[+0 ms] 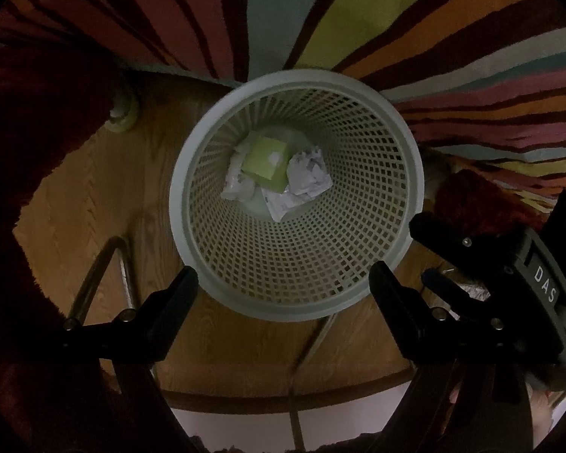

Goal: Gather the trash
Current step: 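Carry paper ball and green box over the wastebasket and open both tools, then lift both tools away from the wastebasket back toward the bed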

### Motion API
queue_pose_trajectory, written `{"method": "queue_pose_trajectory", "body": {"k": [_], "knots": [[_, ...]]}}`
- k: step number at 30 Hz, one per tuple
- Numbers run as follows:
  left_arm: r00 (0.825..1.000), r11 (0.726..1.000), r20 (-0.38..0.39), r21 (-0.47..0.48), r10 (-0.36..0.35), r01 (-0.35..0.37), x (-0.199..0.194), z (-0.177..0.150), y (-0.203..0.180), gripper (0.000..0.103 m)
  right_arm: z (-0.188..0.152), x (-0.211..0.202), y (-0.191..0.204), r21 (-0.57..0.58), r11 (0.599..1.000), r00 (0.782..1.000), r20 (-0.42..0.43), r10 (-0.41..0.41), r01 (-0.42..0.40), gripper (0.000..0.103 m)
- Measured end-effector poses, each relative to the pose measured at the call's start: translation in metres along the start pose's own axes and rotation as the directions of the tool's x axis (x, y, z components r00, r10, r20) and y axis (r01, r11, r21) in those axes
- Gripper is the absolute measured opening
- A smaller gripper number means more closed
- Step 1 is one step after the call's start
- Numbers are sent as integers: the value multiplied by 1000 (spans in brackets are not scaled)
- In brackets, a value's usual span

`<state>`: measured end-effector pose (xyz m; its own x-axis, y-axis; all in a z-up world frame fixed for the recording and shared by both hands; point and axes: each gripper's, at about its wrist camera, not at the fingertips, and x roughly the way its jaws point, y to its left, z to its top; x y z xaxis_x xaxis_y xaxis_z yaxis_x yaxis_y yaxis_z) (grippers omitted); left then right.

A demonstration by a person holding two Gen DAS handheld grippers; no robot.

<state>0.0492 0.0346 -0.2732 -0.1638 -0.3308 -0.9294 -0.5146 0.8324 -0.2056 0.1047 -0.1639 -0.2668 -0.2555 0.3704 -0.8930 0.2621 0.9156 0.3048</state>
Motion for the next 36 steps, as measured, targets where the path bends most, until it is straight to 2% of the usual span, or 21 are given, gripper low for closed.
{"method": "queue_pose_trajectory", "body": {"k": [11, 17, 23, 27, 30, 32, 33, 35, 36], "knots": [[998, 1000, 57, 10, -26, 26, -19, -6, 3, 89, -6, -19, 0, -3, 997, 996, 44, 72, -72, 95], [990, 999, 134, 25, -44, 41, -36, -10, 1, 89, -12, -40, 14, -96, 994, 990, 124, 66, -55, 95], [970, 998, 241, 57, -42, 29, -60, -14, -3, 89, -22, -66, 32, -202, 979, 969, 243, 47, 3, 95], [942, 996, 336, 85, -19, -11, -82, -16, -7, 89, -28, -83, 37, -233, 971, 946, 324, 34, 45, 95], [901, 991, 433, 126, -9, -51, -104, -20, -13, 89, -33, -105, 40, -266, 960, 908, 417, 33, 86, 95], [867, 985, 498, 149, 4, -90, -119, -23, -16, 89, -39, -126, 45, -291, 949, 857, 513, 46, 123, 95], [840, 981, 542, 160, 10, -115, -129, -25, -19, 89, -41, -134, 47, -302, 944, 836, 545, 55, 135, 95], [793, 974, 609, 178, 5, -142, -146, -28, -23, 89, -47, -155, 55, -339, 925, 770, 631, 91, 169, 95], [772, 972, 635, 181, 1, -151, -153, -29, -24, 89, -52, -169, 61, -367, 909, 720, 684, 117, 200, 95]]}}
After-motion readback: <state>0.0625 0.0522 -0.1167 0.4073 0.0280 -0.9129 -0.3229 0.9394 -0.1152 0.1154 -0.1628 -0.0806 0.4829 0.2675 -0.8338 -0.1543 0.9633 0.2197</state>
